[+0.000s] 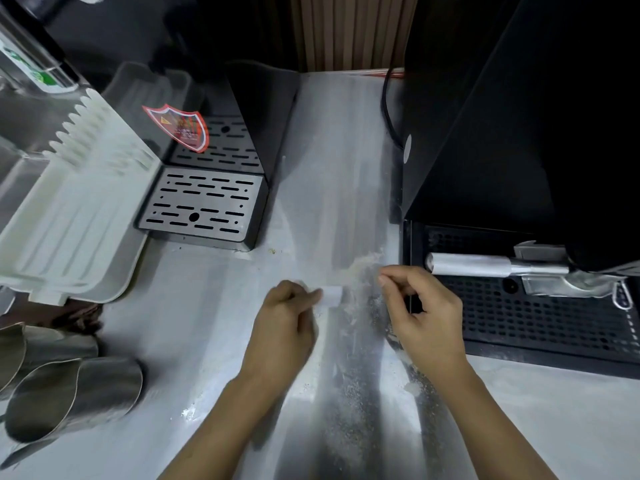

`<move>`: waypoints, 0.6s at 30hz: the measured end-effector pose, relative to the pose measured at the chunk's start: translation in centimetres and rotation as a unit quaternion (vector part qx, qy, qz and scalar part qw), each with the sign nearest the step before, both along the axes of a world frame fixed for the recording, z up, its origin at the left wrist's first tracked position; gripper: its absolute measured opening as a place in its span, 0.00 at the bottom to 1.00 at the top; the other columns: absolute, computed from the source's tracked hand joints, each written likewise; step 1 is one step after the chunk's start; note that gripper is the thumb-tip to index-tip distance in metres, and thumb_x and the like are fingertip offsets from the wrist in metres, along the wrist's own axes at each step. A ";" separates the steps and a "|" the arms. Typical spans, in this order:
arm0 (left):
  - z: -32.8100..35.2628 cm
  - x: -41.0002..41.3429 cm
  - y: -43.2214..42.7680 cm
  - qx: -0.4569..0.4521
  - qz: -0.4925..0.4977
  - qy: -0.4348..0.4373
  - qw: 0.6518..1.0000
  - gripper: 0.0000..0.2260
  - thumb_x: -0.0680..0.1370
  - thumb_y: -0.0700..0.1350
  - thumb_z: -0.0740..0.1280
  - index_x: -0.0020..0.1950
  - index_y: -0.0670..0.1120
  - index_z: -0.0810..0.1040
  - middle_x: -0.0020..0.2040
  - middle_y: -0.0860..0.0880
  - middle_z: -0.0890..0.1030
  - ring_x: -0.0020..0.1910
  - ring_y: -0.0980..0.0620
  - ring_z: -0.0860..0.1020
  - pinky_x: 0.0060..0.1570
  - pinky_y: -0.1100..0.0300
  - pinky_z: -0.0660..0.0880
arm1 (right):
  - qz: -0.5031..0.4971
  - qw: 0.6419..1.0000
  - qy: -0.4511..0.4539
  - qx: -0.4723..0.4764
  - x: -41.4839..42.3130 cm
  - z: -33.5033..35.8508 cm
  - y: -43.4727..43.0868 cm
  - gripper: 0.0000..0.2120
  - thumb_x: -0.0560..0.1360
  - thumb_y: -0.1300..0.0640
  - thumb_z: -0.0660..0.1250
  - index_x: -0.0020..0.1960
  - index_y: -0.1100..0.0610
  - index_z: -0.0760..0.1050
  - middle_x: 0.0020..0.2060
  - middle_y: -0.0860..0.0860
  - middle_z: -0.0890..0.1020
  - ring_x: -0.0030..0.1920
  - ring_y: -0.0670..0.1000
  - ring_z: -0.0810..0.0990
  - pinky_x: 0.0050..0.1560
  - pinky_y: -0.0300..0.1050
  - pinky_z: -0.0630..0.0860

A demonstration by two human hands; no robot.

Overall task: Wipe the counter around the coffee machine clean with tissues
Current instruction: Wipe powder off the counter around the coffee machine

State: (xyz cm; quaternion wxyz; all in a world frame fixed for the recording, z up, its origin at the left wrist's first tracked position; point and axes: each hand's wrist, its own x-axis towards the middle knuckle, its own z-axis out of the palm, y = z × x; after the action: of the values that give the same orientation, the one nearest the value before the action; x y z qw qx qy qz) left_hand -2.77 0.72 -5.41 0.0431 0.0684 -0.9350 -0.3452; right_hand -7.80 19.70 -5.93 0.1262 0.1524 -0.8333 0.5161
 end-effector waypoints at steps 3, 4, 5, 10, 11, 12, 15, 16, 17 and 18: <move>0.6 -1.4 -1.7 0.016 0.071 0.025 0.997 0.16 0.73 0.30 0.64 0.56 0.42 0.83 0.44 0.52 0.75 0.39 0.61 0.74 0.48 0.80 0.64 | 0.004 1.000 -0.004 0.001 0.0 0.1 0.0 0.05 0.75 0.67 0.69 0.50 0.62 0.81 0.42 0.51 0.83 0.42 0.44 0.79 0.46 0.31 0.74; 0.4 -2.5 -2.6 -0.004 0.101 0.034 0.994 0.17 0.73 0.29 0.64 0.57 0.42 0.82 0.44 0.51 0.75 0.39 0.58 0.74 0.47 0.80 0.64 | 0.002 1.000 -0.003 0.003 0.1 0.1 0.0 0.06 0.75 0.67 0.69 0.50 0.62 0.81 0.42 0.51 0.83 0.42 0.43 0.79 0.46 0.30 0.74; 0.0 -3.7 -3.4 -0.022 0.124 0.033 0.992 0.17 0.73 0.28 0.63 0.57 0.41 0.82 0.45 0.50 0.74 0.40 0.54 0.75 0.47 0.78 0.65 | 0.000 1.000 -0.002 0.004 0.1 0.1 0.0 0.05 0.75 0.67 0.69 0.50 0.63 0.81 0.42 0.51 0.83 0.42 0.43 0.79 0.46 0.30 0.74; -1.7 -3.1 -1.7 -0.057 0.071 0.031 0.995 0.12 0.76 0.33 0.64 0.57 0.38 0.81 0.45 0.46 0.74 0.44 0.46 0.75 0.50 0.58 0.73 | -0.002 1.000 -0.005 -0.003 0.0 0.1 0.2 0.06 0.76 0.65 0.67 0.52 0.63 0.81 0.43 0.51 0.82 0.42 0.43 0.79 0.46 0.30 0.74; -1.7 -2.0 -0.8 -0.046 0.048 0.037 0.997 0.12 0.76 0.33 0.64 0.57 0.39 0.81 0.44 0.47 0.74 0.44 0.47 0.75 0.50 0.62 0.72 | -0.004 1.000 -0.010 -0.009 -0.1 0.1 0.2 0.06 0.76 0.65 0.67 0.52 0.63 0.81 0.42 0.51 0.82 0.42 0.44 0.79 0.45 0.32 0.74; -1.6 -0.9 0.0 -0.026 0.027 0.032 0.999 0.12 0.75 0.32 0.65 0.56 0.39 0.82 0.44 0.48 0.74 0.44 0.49 0.76 0.50 0.66 0.71 | -0.012 1.000 -0.013 -0.017 -0.1 0.1 0.2 0.06 0.77 0.64 0.67 0.51 0.63 0.81 0.41 0.51 0.82 0.41 0.45 0.79 0.44 0.34 0.75; 0.0 -1.6 1.1 0.063 0.027 0.022 0.997 0.14 0.75 0.30 0.65 0.55 0.42 0.83 0.46 0.50 0.75 0.40 0.60 0.76 0.46 0.75 0.70 | -0.045 0.998 -0.004 -0.032 -0.1 0.1 0.1 0.09 0.77 0.56 0.67 0.43 0.60 0.80 0.30 0.49 0.75 0.33 0.51 0.76 0.40 0.44 0.76; 0.4 -3.1 1.1 0.077 0.046 0.035 0.995 0.14 0.75 0.30 0.64 0.55 0.42 0.83 0.47 0.49 0.74 0.38 0.64 0.76 0.43 0.78 0.69 | -0.051 0.998 -0.002 -0.026 0.0 0.1 0.1 0.11 0.77 0.53 0.67 0.41 0.60 0.79 0.28 0.48 0.73 0.31 0.52 0.74 0.39 0.45 0.74; 0.6 -5.0 0.9 0.081 0.062 0.048 0.994 0.14 0.76 0.30 0.63 0.56 0.41 0.82 0.48 0.48 0.74 0.37 0.66 0.75 0.41 0.79 0.68 | -0.051 0.998 -0.006 -0.020 0.1 0.1 0.1 0.11 0.77 0.52 0.66 0.41 0.58 0.78 0.29 0.46 0.73 0.31 0.52 0.74 0.38 0.43 0.74; 0.5 -7.2 0.6 0.074 0.067 0.055 0.993 0.14 0.76 0.30 0.62 0.57 0.40 0.81 0.49 0.47 0.73 0.37 0.67 0.74 0.41 0.80 0.66 | -0.050 0.999 -0.011 -0.015 0.1 0.1 0.1 0.09 0.78 0.52 0.64 0.43 0.56 0.77 0.31 0.43 0.74 0.32 0.51 0.75 0.39 0.40 0.73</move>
State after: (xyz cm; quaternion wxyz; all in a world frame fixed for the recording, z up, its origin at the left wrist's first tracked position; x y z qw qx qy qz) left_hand -9.95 1.35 -4.90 0.1124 0.1152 -0.8965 -0.4128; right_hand -7.66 19.76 -5.84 0.1446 0.1031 -0.8336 0.5231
